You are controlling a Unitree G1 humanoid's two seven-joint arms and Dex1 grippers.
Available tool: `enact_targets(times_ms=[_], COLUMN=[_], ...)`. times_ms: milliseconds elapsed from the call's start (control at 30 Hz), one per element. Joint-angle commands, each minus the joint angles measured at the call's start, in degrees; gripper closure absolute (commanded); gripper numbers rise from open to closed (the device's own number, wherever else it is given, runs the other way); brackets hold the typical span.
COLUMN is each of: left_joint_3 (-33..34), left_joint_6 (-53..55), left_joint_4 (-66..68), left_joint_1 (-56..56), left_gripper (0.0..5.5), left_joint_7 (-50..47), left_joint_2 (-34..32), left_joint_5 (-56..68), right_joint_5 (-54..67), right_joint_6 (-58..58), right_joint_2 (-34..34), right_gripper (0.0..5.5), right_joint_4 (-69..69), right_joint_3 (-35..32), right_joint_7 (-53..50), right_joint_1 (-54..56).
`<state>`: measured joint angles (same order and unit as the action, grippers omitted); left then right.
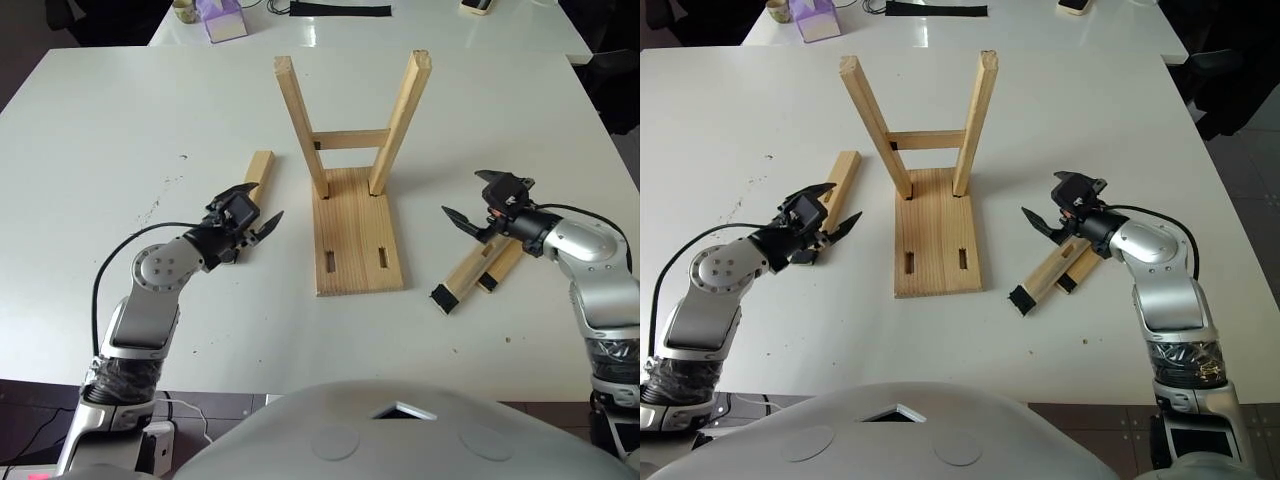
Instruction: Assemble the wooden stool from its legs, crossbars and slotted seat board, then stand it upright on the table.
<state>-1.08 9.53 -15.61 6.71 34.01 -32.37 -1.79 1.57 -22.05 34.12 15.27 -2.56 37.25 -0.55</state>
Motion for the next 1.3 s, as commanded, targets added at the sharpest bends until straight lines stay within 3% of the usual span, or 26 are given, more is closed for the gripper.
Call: enact_targets(times_ms=[33, 200, 367, 633, 933, 1100, 1300], left_joint_3=[1.2, 3.6, 3.4, 3.1, 0.8, 0.0, 1.0], left_joint_6=[-1.2, 0.0, -0.2, 3.8, 6.0, 9.6, 14.7], left_joint_4=[1.1, 3.2, 5.2, 0.6, -5.1, -14.1, -22.6], left_joint_1=[-0.2, -1.8, 2.0, 16.3, 21.9, 23.5, 21.2], left_gripper=[2.06, 2.06, 2.06, 2.06, 2.06, 2.06, 2.06], left_joint_7=[-1.2, -3.5, -7.9, -10.5, -9.7, -9.0, -9.1], left_joint_2=[-2.9, -4.0, -2.4, 1.8, 2.6, 3.3, 4.3], left_joint_5=[-3.2, -4.5, -7.3, -6.0, -5.0, -2.2, 1.2], right_joint_5=[0.3, 1.0, 1.0, 3.1, 4.7, 4.3, 3.8], right_joint_6=[-2.8, -6.5, -7.6, -11.5, -16.9, -17.2, -16.6], right_joint_2=[-3.9, -6.2, -5.9, -5.7, -11.4, -10.0, -2.5], right_gripper=[1.07, 1.07, 1.07, 1.07, 1.07, 1.07, 1.07], right_joint_4=[2.6, 5.7, 7.1, 10.4, 18.8, 19.6, 15.1], right_joint_3=[-2.2, -7.5, -8.6, -16.7, -17.2, -17.9, -21.6], right_joint_7=[-6.5, -12.3, -13.3, -14.1, -18.6, -18.4, -13.2], right_joint_1=[-1.5, -4.5, -6.9, -13.6, -20.9, -22.7, -26.3])
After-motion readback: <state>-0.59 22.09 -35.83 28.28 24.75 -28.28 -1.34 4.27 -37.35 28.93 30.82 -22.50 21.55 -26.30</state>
